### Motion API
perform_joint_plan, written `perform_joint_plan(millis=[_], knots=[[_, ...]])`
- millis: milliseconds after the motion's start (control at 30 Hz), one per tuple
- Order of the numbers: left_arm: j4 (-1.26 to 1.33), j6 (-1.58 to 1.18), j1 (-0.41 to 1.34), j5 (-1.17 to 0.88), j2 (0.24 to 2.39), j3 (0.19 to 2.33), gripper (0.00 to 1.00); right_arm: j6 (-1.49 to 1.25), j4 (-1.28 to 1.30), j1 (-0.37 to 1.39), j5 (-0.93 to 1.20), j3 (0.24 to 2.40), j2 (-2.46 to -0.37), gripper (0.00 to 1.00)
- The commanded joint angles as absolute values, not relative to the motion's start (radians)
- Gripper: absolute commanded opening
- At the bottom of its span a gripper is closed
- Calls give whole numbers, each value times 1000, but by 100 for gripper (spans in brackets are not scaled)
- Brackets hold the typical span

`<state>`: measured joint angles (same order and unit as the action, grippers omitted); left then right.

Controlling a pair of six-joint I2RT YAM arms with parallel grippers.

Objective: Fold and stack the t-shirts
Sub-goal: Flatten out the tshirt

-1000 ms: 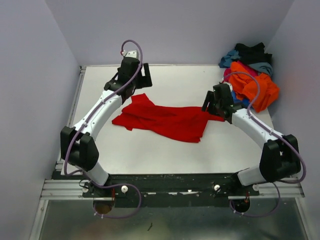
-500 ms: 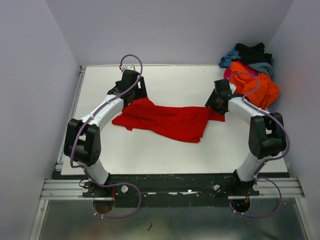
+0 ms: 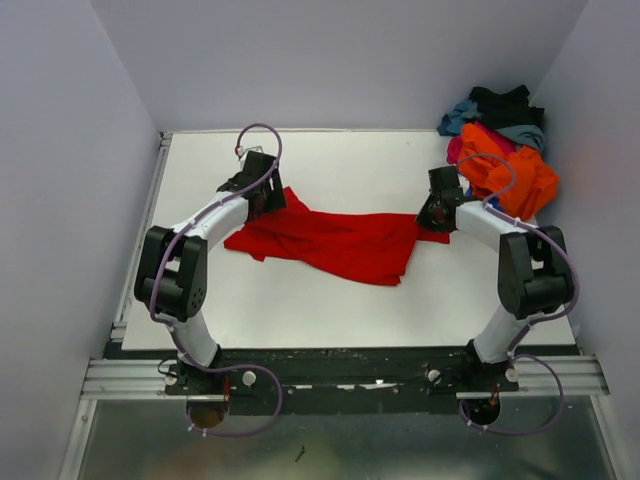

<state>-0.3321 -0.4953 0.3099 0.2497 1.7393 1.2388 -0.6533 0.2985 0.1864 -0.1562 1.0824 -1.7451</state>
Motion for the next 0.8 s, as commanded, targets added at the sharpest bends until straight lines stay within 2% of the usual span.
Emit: perform_joint_plan(millis=[0, 100, 167, 200, 233, 267, 300, 367, 433, 500, 533, 600, 633, 667, 767], knots=[[-341, -502, 291, 209, 1805, 1244, 80, -640, 268, 186, -155, 1055, -1680, 1], [-327, -499, 291, 192, 1821, 1252, 64, -635, 275, 186, -172, 1045, -1666, 1], [-313, -494, 287, 196, 1819, 1253, 44, -635, 276, 186, -187, 1034, -1661, 1], [-313, -492, 285, 199, 1818, 1256, 30, -634, 276, 186, -192, 1031, -1661, 4], [-311, -491, 284, 205, 1815, 1259, 13, -634, 276, 186, -195, 1029, -1660, 17], [-308, -491, 284, 213, 1807, 1261, 0, -634, 276, 186, -199, 1028, -1664, 44], [-304, -491, 282, 221, 1795, 1258, 0, -634, 276, 186, -199, 1029, -1670, 55], [-282, -489, 282, 227, 1766, 1241, 0, -634, 282, 186, -199, 1041, -1692, 59], [-267, -489, 282, 229, 1740, 1224, 0, -637, 288, 186, -202, 1052, -1709, 59], [-255, -491, 282, 227, 1717, 1210, 0, -643, 284, 186, -198, 1058, -1723, 57], [-250, -491, 282, 224, 1710, 1206, 0, -640, 276, 186, -192, 1063, -1732, 50], [-242, -494, 284, 219, 1700, 1203, 0, -640, 276, 186, -181, 1080, -1749, 28], [-238, -495, 282, 213, 1695, 1203, 0, -640, 278, 186, -172, 1086, -1750, 12], [-236, -495, 282, 210, 1690, 1204, 0, -641, 282, 186, -172, 1091, -1746, 1], [-244, -497, 282, 198, 1687, 1233, 0, -627, 281, 187, -193, 1080, -1686, 1]])
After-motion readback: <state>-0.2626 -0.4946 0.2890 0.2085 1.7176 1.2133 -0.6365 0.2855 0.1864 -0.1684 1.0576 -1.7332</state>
